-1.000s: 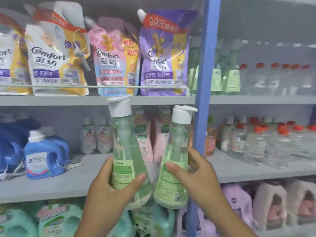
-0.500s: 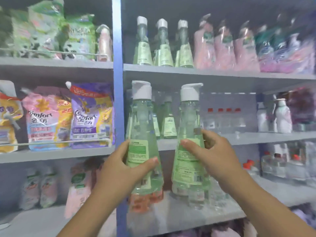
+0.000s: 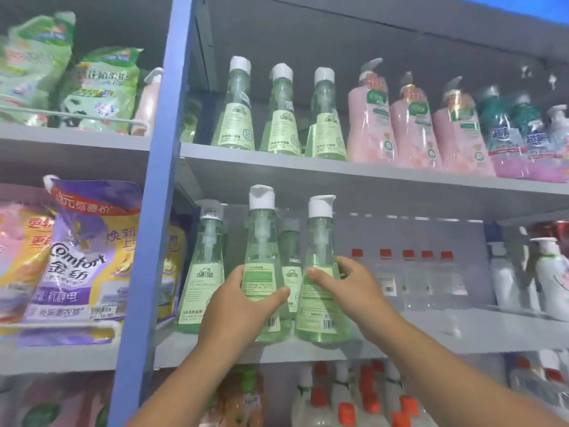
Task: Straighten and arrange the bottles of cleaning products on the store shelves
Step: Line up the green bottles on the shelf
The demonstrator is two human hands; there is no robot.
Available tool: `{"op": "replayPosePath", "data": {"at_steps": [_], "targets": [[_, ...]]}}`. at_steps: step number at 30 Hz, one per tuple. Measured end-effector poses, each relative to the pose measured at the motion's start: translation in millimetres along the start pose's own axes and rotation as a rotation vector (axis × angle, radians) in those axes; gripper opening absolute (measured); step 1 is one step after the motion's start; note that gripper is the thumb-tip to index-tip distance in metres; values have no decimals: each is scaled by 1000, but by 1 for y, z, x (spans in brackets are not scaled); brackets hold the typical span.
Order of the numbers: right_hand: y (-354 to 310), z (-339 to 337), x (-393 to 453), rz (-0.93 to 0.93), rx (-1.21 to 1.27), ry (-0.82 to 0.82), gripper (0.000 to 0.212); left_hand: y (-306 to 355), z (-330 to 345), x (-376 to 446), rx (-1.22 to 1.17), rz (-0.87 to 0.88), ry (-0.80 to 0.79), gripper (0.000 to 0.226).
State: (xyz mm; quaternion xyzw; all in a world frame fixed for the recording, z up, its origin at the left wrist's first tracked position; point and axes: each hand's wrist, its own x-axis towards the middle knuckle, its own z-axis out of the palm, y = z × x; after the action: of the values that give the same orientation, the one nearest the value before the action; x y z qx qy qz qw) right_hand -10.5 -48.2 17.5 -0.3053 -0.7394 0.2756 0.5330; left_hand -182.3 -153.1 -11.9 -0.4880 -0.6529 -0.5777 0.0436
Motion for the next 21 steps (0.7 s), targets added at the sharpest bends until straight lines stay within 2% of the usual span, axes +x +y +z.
{"op": "replayPosePath", "data": {"at_steps": [2,3,5,6,9,11,13,16,19,21], "targets": [[12,9,13,-17,35,-8,99,1,11,5,49,-23,3,60],[16,11,17,-23,46,-22,99,2,14,7,63,-29,7,47],[20,12,26,-35,46,-74,83,5,16,11,92,-43,-6,41],[22,11,30,-40,40,-107,80,5,16,15,115,-54,-16,46],[24,8,45,2,-42,-219,96,9,12,28,249,-113,-92,80],[19,4,57,25,-82,-310,89,21,7,39,289,-135,-106,100],[10,-1,68,6,-94,-333,79,40,-3,53,227,-106,-54,90],[-9,-4,86,-24,-50,-212,87,60,-15,74,142,-85,-29,68],[-18,1,97,-1,-59,-188,78,62,-23,89,195,-136,-108,53],[-19,4,101,8,-104,-190,82,64,-27,90,179,-136,-173,31]]}}
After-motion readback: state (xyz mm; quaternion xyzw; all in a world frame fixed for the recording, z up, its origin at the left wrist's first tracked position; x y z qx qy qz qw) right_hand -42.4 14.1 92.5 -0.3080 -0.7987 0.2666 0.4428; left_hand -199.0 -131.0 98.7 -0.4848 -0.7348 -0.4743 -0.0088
